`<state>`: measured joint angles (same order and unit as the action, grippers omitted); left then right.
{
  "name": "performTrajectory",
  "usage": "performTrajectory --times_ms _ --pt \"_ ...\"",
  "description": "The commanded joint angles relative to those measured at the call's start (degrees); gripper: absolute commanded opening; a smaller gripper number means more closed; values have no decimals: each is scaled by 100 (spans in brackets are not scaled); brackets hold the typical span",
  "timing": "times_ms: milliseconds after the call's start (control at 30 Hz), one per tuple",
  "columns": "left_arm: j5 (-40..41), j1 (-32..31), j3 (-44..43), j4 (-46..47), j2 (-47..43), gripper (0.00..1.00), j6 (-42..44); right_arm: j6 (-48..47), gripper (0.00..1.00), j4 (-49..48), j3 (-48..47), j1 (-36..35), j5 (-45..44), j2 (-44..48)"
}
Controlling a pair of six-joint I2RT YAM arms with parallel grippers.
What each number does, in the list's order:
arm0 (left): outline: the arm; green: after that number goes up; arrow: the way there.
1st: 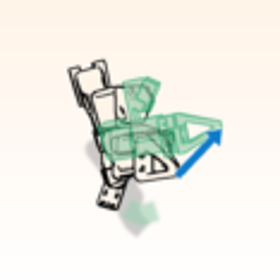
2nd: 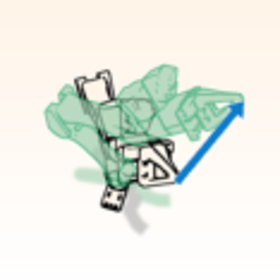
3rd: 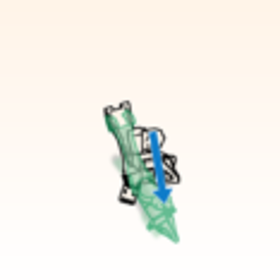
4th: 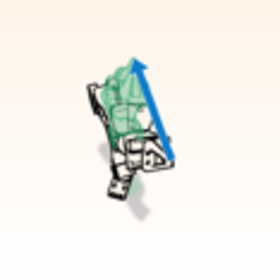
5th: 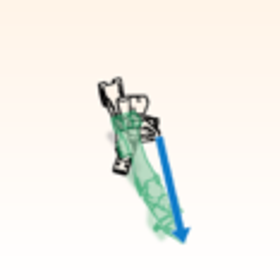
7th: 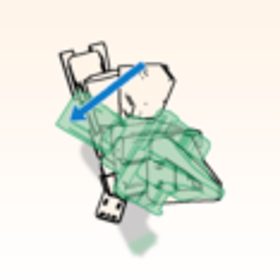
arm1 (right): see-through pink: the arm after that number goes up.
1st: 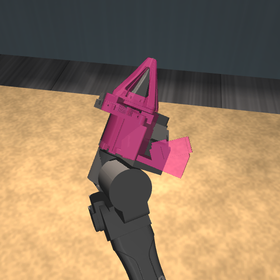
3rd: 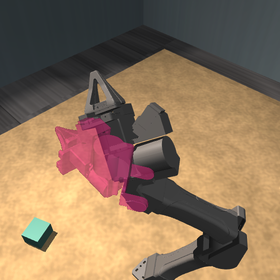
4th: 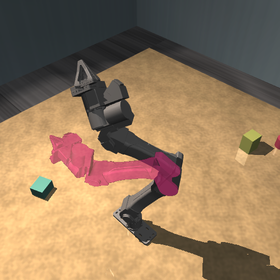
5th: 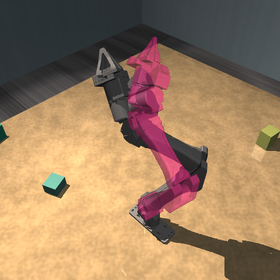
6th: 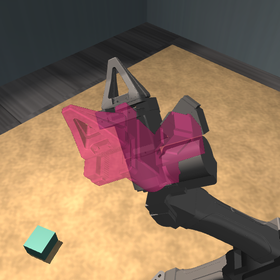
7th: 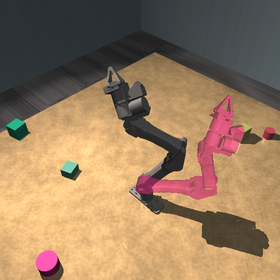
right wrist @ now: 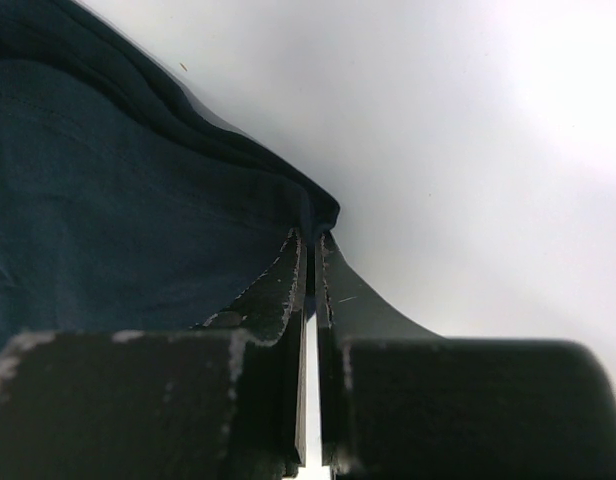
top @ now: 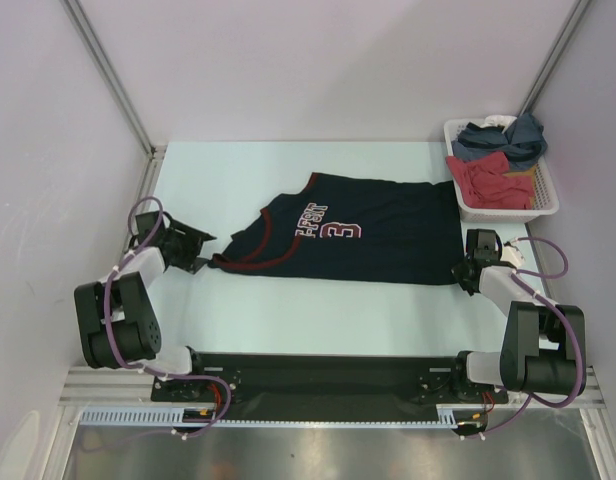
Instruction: Fold and stack the tank tops
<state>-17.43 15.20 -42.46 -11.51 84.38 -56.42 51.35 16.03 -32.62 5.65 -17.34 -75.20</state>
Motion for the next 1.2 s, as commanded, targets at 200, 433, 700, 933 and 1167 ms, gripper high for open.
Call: performTrajectory --times_ms 200,433,700,933,1167 --pt "-105 62 554 71 -597 67 -79 -38 0 -13 19 24 -94 49" --pt "987 62 194 -1221 -844 68 -299 -38 0 -30 28 41 -50 76" --pt "337 44 361 -906 -546 65 -571 -38 0 -47 28 41 -23 76" --pt "161 -201 141 -774 -291 52 -975 -29 0 -48 28 41 -23 76" --pt "187 -316 106 -677 -186 0 -1354 -20 0 -30 28 41 -67 76"
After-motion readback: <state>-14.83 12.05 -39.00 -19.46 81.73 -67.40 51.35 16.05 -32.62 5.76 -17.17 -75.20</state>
